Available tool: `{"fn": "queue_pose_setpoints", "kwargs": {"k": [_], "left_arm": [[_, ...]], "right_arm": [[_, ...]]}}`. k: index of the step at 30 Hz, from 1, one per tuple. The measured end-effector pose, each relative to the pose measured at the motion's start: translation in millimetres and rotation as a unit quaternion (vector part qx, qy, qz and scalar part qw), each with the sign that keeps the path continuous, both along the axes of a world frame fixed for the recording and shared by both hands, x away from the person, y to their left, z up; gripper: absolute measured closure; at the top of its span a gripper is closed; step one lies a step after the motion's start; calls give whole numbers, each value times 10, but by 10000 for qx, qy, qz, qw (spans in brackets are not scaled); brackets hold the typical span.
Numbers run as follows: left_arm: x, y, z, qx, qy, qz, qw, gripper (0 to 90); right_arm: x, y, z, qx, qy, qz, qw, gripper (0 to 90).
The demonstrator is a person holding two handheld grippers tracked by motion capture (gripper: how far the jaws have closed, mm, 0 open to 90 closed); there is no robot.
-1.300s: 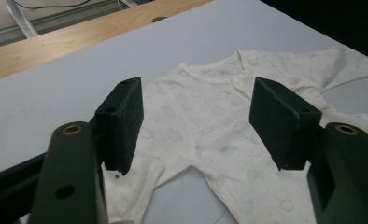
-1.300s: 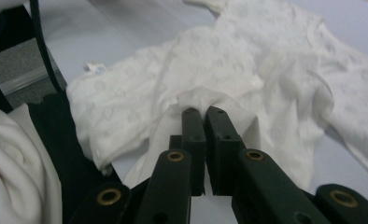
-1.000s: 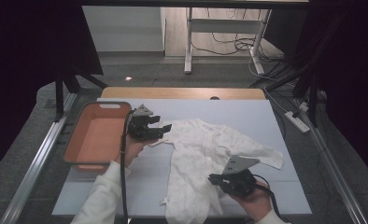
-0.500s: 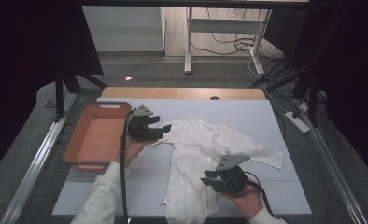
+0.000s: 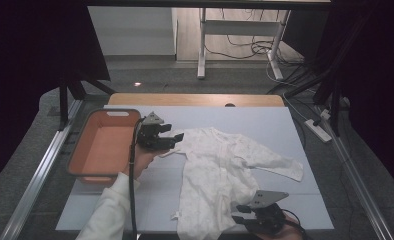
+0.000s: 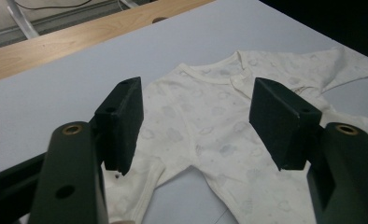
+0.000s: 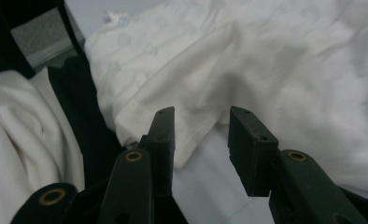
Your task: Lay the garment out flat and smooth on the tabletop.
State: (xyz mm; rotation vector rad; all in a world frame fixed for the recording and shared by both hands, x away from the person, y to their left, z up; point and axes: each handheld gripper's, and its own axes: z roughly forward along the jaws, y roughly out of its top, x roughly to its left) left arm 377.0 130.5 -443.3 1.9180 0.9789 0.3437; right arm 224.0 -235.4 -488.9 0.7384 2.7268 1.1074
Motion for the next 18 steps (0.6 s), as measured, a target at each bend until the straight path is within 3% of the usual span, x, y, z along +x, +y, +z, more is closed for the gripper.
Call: {"fn": "queue_pose_setpoints", "kwargs": {"k": [7,9,13,18], "left_arm": [[2,2,-4,-2,9,1,10000,354],[2,-3,-4,11,13,-5,10000,354],[3,-4,-3,10,6,-7,10000,354],[5,-10,-1,10,-7,-32,10000,354]], "right_arm": [[15,218,-184,-514,140,202,9984,594],[23,254,-224,-650,122,217,9976,672],[31,260,-228,-697,153,292,9970,823],[11,237,-217,-730,181,346,9966,860]]}}
